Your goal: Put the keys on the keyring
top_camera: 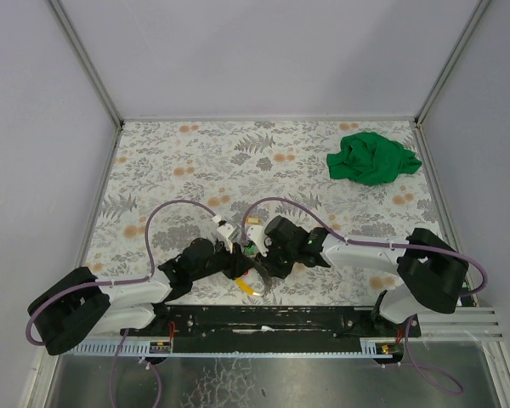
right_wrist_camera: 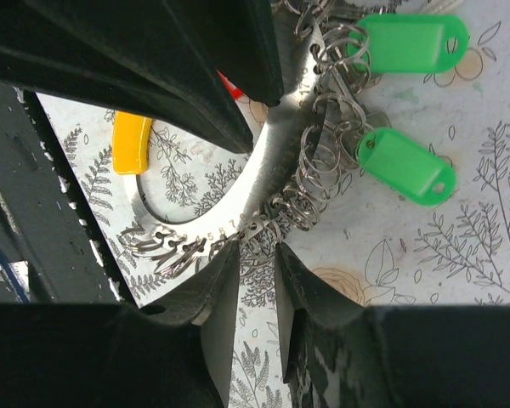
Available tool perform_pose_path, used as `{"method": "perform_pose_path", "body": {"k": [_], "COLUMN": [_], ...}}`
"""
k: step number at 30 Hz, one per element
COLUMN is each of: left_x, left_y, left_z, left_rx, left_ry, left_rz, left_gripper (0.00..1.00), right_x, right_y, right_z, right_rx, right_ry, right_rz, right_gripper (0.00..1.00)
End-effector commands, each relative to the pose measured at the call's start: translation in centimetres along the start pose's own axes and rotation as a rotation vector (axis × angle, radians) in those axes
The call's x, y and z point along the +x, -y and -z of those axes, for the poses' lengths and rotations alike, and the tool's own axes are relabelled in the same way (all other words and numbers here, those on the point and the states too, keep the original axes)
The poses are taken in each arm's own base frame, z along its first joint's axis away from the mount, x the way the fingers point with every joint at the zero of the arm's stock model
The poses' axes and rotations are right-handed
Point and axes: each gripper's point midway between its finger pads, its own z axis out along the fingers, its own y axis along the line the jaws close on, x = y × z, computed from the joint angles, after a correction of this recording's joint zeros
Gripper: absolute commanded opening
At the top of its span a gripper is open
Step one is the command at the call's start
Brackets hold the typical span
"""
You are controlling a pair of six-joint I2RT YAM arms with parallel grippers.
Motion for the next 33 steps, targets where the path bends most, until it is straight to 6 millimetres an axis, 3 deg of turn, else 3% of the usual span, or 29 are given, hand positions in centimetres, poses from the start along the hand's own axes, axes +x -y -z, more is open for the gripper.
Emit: {"method": "perform_pose_path", "body": {"k": [1,15,19,27,33], "left_x": [-0.3,-0.3,-0.5,-1.1,-2.1], "left_y": [0.0,0.2,0.4,1.0,1.7], "left_z": [0.1,0.1,0.2,0.6,0.9], "left_rx": [0.003,0.017,0.029,0.07,0.104], "left_ry": [0.017,0.019,0.033,0.071,0.113], "left_rz": [0.002,0.006,0.001,-0.047,-0.122], "left_gripper": [0.22,0.22,0.22,0.22,0.23], "right_x": [-2.4,-1.4,-1.3,-2.2,-2.9], "right_y": [0.4,0.4,0.6,0.6,0.5], "right_z": [0.0,-1.3,-1.4,0.1,1.4], "right_rx": [0.001,-0.02,-0.01,0.003,0.008], "right_ry": [0.065,0.026,0.024,0.07,0.105], "right_rz": [0.065,0.065,0.068,0.119,0.173], "right_gripper": [0.3,0.26,0.21,0.01,0.0]}}
